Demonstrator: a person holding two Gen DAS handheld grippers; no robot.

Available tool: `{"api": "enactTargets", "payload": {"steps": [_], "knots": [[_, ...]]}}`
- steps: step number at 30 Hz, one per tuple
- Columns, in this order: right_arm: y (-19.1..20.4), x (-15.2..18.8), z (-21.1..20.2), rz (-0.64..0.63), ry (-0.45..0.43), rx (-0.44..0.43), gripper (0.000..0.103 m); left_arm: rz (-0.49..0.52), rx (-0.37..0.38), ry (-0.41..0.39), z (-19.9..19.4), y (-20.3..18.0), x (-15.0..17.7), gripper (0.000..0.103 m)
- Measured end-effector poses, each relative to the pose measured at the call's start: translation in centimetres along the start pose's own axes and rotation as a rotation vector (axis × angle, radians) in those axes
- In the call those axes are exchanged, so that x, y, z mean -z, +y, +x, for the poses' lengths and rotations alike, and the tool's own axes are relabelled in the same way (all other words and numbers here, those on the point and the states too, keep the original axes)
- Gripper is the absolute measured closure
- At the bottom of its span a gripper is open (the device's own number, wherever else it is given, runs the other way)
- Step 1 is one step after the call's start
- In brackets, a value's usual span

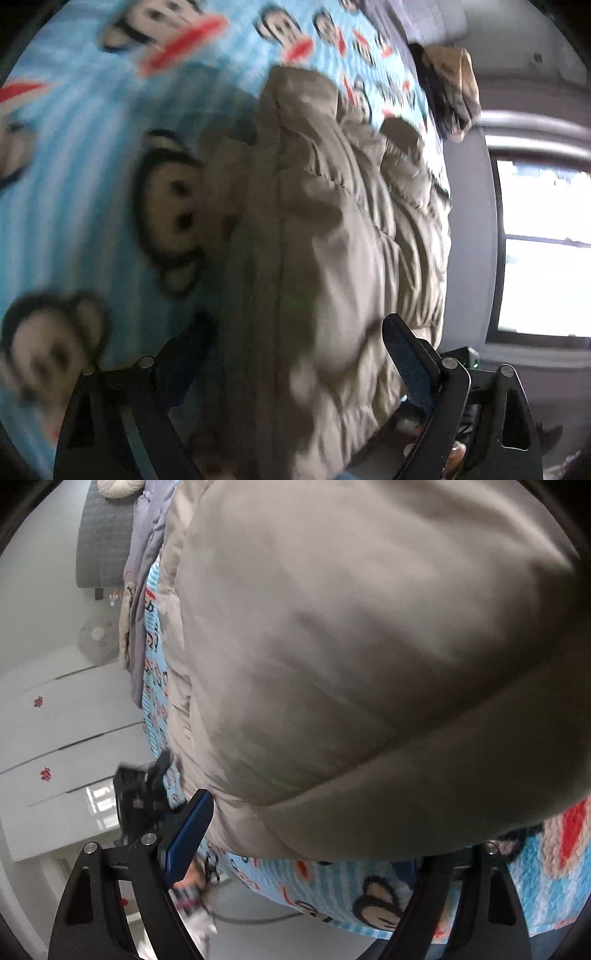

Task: Fold large clothes

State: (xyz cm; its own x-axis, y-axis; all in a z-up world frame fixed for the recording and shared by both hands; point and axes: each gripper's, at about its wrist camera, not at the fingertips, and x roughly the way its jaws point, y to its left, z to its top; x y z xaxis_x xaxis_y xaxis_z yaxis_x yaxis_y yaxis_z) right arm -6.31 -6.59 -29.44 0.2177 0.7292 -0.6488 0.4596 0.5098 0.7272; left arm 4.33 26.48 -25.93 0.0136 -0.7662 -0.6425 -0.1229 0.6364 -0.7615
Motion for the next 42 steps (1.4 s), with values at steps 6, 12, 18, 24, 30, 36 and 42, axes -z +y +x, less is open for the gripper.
{"api": "enactTargets", "payload": {"steps": [6, 12, 18, 24, 30, 36, 42], "knots": [[0.4, -0.3, 0.3, -0.005, 0.033, 0.020, 0.015, 0.124, -0.027, 0.105, 2.7, -2.2, -1.2, 0.021], [3.4, 0.1, -2.4, -0.168, 0.151, 0.137, 0.015, 0.141, 0.032, 0.135, 2.6, -2.4, -1.1, 0.060], [7.7, -2.0, -9.0, -0.455, -0.073, 0.368, 0.021, 0.131, 0.046, 0.117, 1.0, -2.7, 0.1, 0.074], [8.4, -7.4, -7.4, -0.583, -0.288, 0.590, 0.095, 0.142, 0.095, 0.102, -2.3, -5.6, 0.9, 0.080], [8.1, -10.3, -3.2, -0.585, -0.235, 0.542, 0.095, 0.222, 0.142, 0.070, -5.7, -13.6, 2.5, 0.080], [6.1, -12.3, -2.1, -0.528, -0.150, 0.439, 0.097, 0.342, -0.004, 0.070, -3.3, -23.7, 4.9, 0.080], [3.1, -14.8, -2.5, -0.403, -0.082, 0.265, 0.103, 0.495, -0.221, 0.087, 2.4, -31.4, 7.0, 0.079]]}}
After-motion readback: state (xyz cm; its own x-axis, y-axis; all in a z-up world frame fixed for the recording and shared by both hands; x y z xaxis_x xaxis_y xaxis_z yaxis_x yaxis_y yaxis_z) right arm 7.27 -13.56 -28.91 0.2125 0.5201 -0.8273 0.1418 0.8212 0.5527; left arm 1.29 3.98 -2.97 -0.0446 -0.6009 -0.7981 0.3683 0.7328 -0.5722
